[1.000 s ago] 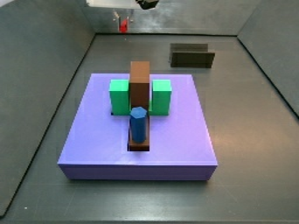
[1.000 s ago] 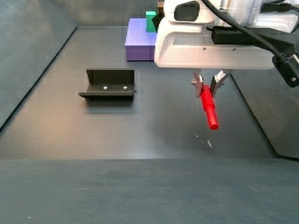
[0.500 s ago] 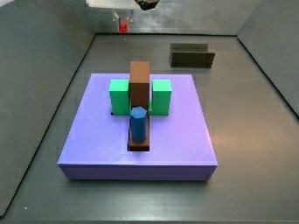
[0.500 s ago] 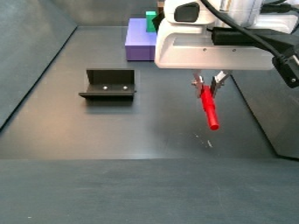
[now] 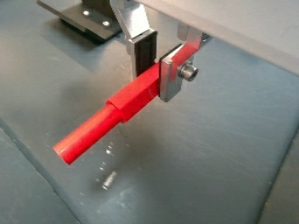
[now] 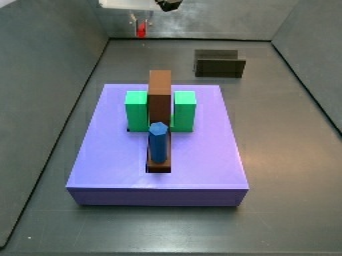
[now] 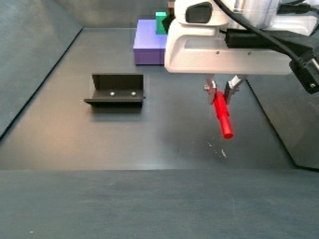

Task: Pick up the red object. Move up. Place the red object on the fixture. Regrasp the red object. Move to above the board. Insert the red object.
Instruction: Place the red object on the fixture.

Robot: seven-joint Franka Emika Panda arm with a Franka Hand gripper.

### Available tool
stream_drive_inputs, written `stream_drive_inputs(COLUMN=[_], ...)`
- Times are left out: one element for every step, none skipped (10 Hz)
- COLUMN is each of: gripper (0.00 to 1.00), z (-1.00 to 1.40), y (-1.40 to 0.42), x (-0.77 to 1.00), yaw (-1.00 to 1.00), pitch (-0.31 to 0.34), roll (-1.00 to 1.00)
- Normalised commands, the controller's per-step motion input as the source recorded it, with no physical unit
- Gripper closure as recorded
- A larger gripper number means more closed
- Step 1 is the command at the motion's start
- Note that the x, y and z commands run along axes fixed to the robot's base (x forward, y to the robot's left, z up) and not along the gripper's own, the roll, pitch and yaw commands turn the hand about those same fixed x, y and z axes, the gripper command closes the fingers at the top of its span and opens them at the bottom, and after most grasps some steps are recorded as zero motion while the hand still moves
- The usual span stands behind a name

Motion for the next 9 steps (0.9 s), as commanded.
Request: stream_drive_inputs(gripper=[1.00,1.00,1.00,1.00,1.00,1.00,1.00,1.00,1.00], z=[0.23,0.25,0.27,0.30,0.34,0.23,0.06,0.07,0.18], y=[0.13,0.06,0.02,0.00,-0.05,-0.27,-0.59,-0.53,-0.49], x=[0.76,0.76,0.78,0.84,0.78,0.45,0.10,0.18,0.34], yaw=[0.00,-0.01,-0.04,-0.05,-0.06,-0.12,-0.02,0.00,-0.05], pitch=[0.000,0.000,0.000,0.000,0.000,0.000,-0.034,0.000,0.000], roll=[-0.92,-0.92,-0.94,-0.89,-0.91,-0.89,-0.86,-0.99,-0.94])
